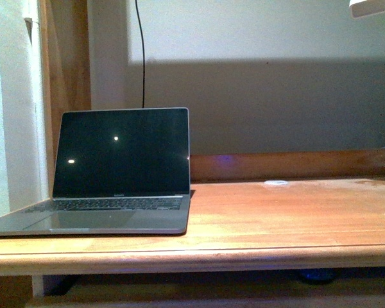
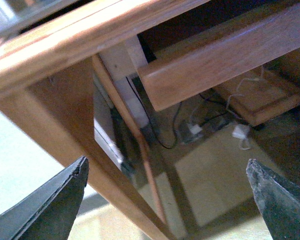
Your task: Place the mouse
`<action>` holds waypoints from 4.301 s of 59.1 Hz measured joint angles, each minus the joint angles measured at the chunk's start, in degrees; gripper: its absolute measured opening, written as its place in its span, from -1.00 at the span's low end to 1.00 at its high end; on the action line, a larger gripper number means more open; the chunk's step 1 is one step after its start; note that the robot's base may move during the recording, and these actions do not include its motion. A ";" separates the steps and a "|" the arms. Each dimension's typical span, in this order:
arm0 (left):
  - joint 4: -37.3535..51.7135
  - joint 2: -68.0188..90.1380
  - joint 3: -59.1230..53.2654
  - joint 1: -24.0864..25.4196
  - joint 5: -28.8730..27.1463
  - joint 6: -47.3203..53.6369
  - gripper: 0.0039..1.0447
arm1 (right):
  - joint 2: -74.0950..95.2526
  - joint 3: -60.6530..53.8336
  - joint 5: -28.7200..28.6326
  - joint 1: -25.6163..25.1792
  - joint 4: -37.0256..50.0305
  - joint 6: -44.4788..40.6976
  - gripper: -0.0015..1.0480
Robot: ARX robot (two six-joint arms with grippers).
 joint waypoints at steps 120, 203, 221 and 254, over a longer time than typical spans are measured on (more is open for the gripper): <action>-28.61 -17.00 9.86 -10.80 2.89 -42.14 0.86 | 0.00 0.00 0.00 0.00 0.00 0.00 0.86; -50.53 -74.36 -12.41 0.20 -14.01 -29.92 -0.95 | 35.43 21.81 12.61 29.35 3.45 2.21 0.86; -50.53 -74.36 -12.41 0.20 -14.01 -29.92 -0.26 | 56.63 25.79 16.63 33.73 11.10 -0.31 0.86; -50.53 -74.36 -12.41 0.20 -14.01 -29.83 0.86 | 71.67 32.61 22.53 27.52 7.06 -2.51 0.86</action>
